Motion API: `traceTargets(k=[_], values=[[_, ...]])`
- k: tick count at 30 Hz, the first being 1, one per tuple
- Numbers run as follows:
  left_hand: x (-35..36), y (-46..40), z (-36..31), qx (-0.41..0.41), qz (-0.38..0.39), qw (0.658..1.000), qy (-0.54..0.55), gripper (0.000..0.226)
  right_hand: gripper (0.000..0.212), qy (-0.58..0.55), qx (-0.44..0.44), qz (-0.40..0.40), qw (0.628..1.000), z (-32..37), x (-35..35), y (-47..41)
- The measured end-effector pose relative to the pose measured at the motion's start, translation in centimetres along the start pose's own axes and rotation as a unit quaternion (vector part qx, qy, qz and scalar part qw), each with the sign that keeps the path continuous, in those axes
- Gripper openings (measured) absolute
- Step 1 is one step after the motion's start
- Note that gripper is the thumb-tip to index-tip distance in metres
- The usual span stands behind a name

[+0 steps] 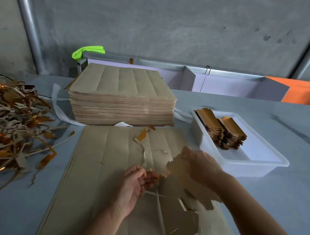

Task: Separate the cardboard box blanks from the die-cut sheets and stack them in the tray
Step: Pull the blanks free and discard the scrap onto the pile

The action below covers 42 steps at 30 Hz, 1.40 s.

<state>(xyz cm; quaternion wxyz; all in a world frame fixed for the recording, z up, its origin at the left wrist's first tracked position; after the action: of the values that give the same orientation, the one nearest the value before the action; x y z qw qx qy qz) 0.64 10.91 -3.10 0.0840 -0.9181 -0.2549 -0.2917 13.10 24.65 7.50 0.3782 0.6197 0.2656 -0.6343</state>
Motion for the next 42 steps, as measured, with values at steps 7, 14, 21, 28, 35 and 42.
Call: traceTargets(k=[7,14,21,28,35,42], values=[[-0.1,-0.1,0.2,0.003,-0.002,1.0,-0.01,0.01,0.044,-0.157,-0.05,-0.095,0.982,-0.3,1.6,0.3],[0.0,-0.1,0.2,0.011,0.008,1.0,-0.021,0.014,0.059,-0.116,-0.106,-0.06,0.986,-1.0,2.3,1.1],[-0.2,-0.2,0.3,0.005,0.01,1.0,-0.016,0.013,0.024,-0.124,-0.08,-0.018,0.989,-0.8,1.5,2.1],[-0.2,-0.2,0.4,0.009,0.022,1.0,0.008,0.013,0.033,-0.229,-0.035,0.022,0.972,1.5,2.2,2.4],[0.0,-0.2,0.4,0.033,-0.028,0.999,-0.023,0.01,0.017,-0.408,0.153,-0.056,0.898,-1.4,2.9,3.1],[0.6,0.1,0.7,0.034,-0.008,0.985,-0.168,0.037,0.008,-0.541,0.215,-0.182,0.793,-3.3,3.3,4.9]])
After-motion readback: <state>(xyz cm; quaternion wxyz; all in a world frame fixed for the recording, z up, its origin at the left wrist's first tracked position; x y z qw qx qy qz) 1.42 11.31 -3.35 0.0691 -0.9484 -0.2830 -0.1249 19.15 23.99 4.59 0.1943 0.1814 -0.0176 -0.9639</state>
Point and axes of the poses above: each hand's wrist, its own y-axis away from the middle knuckle, its own x-axis out of the palm, z = x × y, the point moved 1 cm from there along -y, towards the middle knuckle, and after that the axes turned 4 degrees about z, right-handed, at the moved point
